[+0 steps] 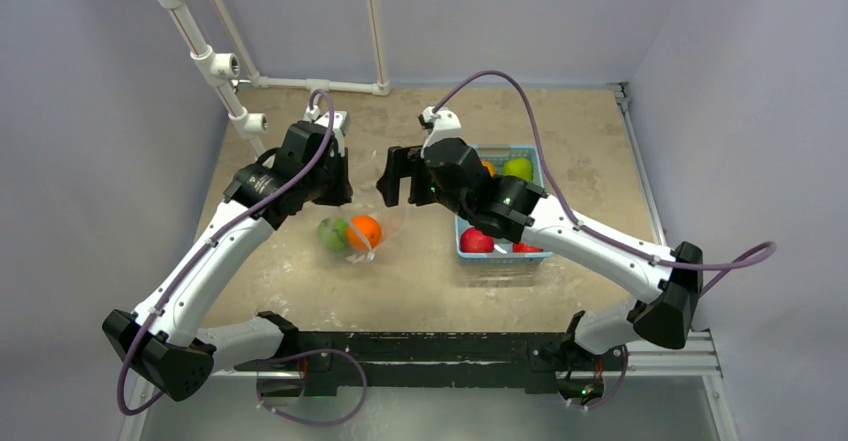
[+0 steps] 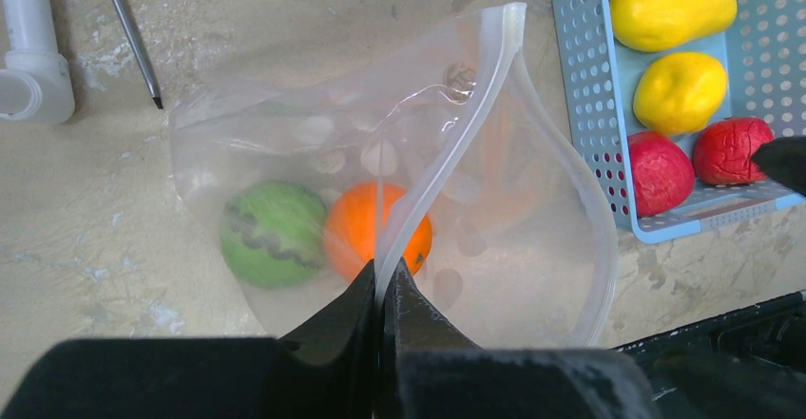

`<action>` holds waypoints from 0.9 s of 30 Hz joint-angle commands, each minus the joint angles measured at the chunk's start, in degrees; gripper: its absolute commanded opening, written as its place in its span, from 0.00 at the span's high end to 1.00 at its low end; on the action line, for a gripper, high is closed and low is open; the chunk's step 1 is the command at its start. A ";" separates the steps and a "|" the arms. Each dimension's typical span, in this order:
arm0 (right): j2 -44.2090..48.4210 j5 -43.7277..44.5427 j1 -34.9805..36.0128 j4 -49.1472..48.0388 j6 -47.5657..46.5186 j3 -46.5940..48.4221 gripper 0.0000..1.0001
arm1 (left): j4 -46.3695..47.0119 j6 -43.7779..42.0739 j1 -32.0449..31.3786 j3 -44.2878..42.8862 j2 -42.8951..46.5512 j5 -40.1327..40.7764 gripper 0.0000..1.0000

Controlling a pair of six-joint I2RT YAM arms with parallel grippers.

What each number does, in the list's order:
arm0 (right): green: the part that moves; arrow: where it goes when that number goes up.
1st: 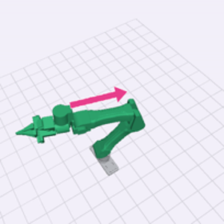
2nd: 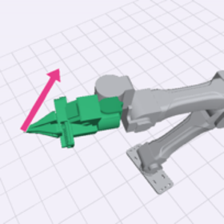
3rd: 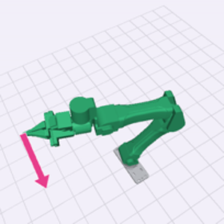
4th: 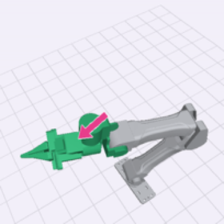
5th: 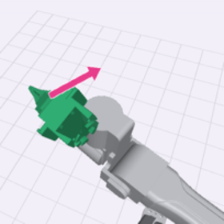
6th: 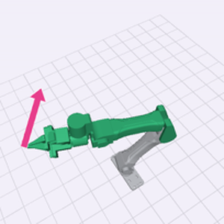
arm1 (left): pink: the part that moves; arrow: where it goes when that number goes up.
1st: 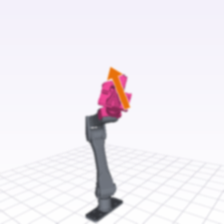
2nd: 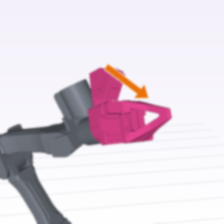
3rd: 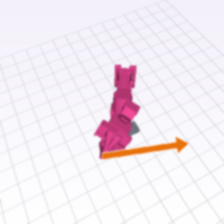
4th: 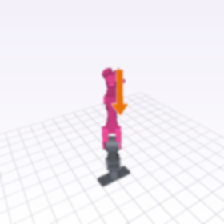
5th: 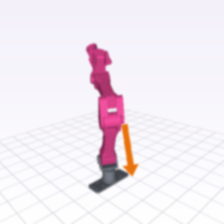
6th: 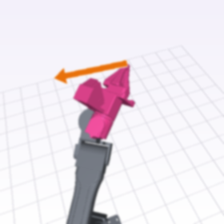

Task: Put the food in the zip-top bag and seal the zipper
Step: Place the fake fruit in the zipper food storage bag, then pick up the fake vegetable from the bin.

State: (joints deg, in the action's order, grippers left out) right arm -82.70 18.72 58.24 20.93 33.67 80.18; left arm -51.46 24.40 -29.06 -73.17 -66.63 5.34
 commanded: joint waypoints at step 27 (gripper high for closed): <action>-4.64 4.09 -27.47 -2.57 -2.48 -9.35 0.11 | 1.75 -0.39 -0.21 -0.77 0.54 0.28 1.00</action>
State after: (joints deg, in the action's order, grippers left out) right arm -84.93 24.01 31.64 23.09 33.15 70.78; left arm -51.35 24.40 -29.06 -73.17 -66.63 5.34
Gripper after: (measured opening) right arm 0.894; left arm 0.003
